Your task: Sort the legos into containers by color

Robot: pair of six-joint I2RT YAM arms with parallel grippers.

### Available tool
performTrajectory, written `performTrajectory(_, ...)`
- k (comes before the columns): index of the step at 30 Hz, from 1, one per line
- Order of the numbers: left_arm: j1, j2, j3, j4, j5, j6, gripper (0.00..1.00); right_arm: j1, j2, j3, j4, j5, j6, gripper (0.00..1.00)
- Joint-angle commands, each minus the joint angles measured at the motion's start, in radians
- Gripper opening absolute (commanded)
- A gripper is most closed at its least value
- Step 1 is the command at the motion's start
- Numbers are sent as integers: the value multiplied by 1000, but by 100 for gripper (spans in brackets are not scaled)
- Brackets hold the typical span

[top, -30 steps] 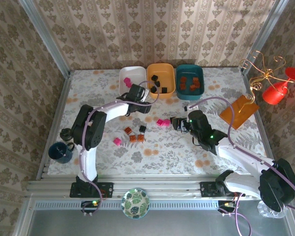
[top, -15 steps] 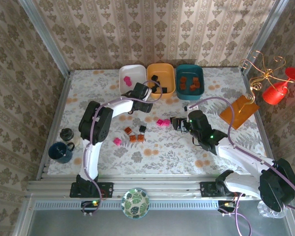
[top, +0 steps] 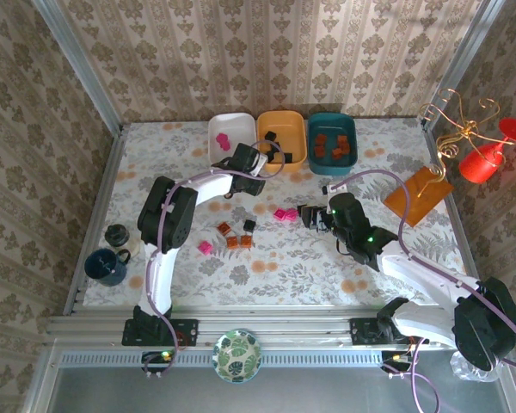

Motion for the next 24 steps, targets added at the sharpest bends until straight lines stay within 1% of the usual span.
performTrajectory(1, -23, -86, -31, -12, 22, -13, 37, 1, 7, 0, 23, 25, 6, 76)
performTrajectory(4, -47, -148, -40, 7, 28, -24, 34, 1, 11, 0, 22, 24, 7, 76)
performTrajectory(7, -63, -190, -34, 45, 35, -38, 33, 1, 8, 0, 23, 22, 8, 76)
performTrajectory(11, -64, -172, 27, 92, 30, -57, 33, 1, 3, -3, 24, 22, 10, 75)
performTrajectory(14, -62, -112, 112, 111, 35, -69, 33, 1, 2, -2, 23, 19, 9, 76)
performTrajectory(18, -59, 6, 267, 112, 50, -87, 34, 1, -3, -4, 24, 22, 10, 75)
performTrajectory(21, -56, 119, 403, 106, 50, -110, 36, 1, -7, -5, 24, 23, 8, 76)
performTrajectory(24, -47, 241, 580, 61, 88, -153, 40, 1, -14, -9, 30, 29, 4, 76)
